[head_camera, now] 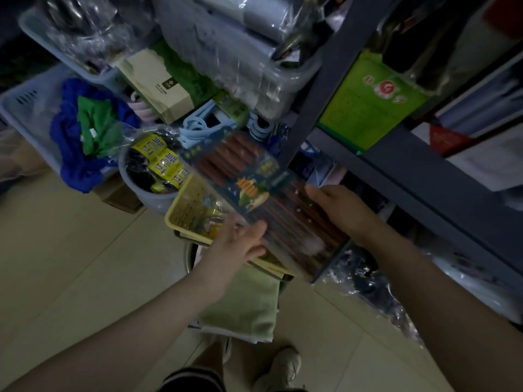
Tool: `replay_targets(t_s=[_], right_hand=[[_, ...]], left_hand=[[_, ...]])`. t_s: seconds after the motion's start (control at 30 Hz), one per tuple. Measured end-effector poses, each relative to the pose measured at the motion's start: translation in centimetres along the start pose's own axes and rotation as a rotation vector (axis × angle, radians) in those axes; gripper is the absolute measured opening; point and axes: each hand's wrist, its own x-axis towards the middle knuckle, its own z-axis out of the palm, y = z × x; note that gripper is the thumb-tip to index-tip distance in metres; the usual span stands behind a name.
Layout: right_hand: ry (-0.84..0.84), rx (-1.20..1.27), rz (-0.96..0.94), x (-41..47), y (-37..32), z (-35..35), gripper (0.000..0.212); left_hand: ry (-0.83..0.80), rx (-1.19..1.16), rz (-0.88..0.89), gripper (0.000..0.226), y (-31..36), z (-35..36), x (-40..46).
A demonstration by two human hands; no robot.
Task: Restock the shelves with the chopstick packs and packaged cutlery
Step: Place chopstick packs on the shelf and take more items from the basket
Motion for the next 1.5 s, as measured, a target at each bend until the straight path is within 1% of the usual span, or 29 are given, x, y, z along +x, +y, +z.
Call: replay_targets(t_s=[0.03,0.07,0.13,0.17,0.23,0.3,0.37,0.43,0.47,0.53,0.6,0.7,0.77,0.83,0.93,1.0,1.1,1.23,1.4,1.43,1.5], right_hand=[[-0.01,0.055,-0.014,-0.5,-0.3,0.4,0.06],[-0.02,0.112,-0.035,-0.8,-0.5,1.0,0.056],[-0.064,0.182,-0.105,-0.9,-0.9,2.4,0.046],[-0.087,0.153,-0.147,-0.6,-0.9,2.8,0.041],[-0.071,0.053,-0.196,0.8,-0.5,3.6,0.034],[0.039,0.005,-0.156,2.7,0.5,4.4,0.033],[0.066,-0.07,-0.085,4.3,1.8,5.6,0.029],[-0.006,-0.169,-0.036,5.2,2.8,7.4,0.022],[-0.038,-0.218,-0.021,5.5,3.1,8.4,0.022],[-0.073,-0.3,-0.002,6.4,4.0,10.3,0.024],[-0.1,-0.4,-0.021,7.4,4.8,12.2,0.029],[-0.116,-0.62,-0.149,9.2,5.9,14.4,0.035],[-0.107,-0.671,-0.202,10.4,6.0,15.3,0.042],[-0.126,-0.677,-0.185,11.8,6.1,16.1,0.046],[-0.093,-0.778,-0.174,13.3,6.2,16.9,0.051],[-0.129,-0.825,-0.122,14.1,6.3,17.3,0.055],[-0.176,-0.802,-0.058,14.2,6.5,17.8,0.057],[-0.119,-0.846,-0.121,13.0,7.2,18.1,0.045],[-0.176,-0.862,-0.088,12.0,7.0,17.7,0.036],[-0.174,-0.83,-0.061,11.6,7.4,17.8,0.034],[-0.187,-0.686,0.022,11.2,8.0,17.8,0.034]], left_hand=[[0.054,-0.071,0.048,0.085,0.5,0.7,-0.4],[0.108,-0.14,0.109,0.078,1.2,1.2,-0.7],[0.212,-0.254,0.244,0.045,2.3,1.1,-1.0],[0.266,-0.252,0.294,0.036,2.7,0.6,-1.1],[0.352,-0.118,0.365,0.034,3.4,-1.0,-1.5],[0.41,0.088,0.408,0.034,3.7,-3.6,-1.9],[0.412,0.247,0.432,0.038,3.8,-6.6,-2.0],[0.409,0.412,0.423,0.041,3.7,-8.8,-1.8],[0.41,0.458,0.411,0.041,3.7,-9.6,-1.7],[0.391,0.478,0.396,0.042,3.4,-10.4,-1.1],[0.375,0.461,0.374,0.039,3.1,-10.6,-0.4],[0.369,0.378,0.345,0.041,2.9,-10.5,0.8],[0.359,0.354,0.352,0.04,2.5,-10.7,1.7],[0.358,0.292,0.341,0.039,1.8,-11.0,2.2],[0.338,0.259,0.305,0.035,1.0,-11.5,2.6],[0.324,0.243,0.266,0.037,0.8,-11.9,2.7],[0.327,0.259,0.253,0.04,0.5,-11.9,2.7],[0.369,0.239,0.247,0.039,0.1,-11.5,2.8],[0.381,0.307,0.168,0.029,0.0,-11.3,2.7],[0.401,0.328,0.162,0.028,0.1,-11.3,2.7],[0.429,0.359,0.166,0.026,0.2,-11.3,2.6]])
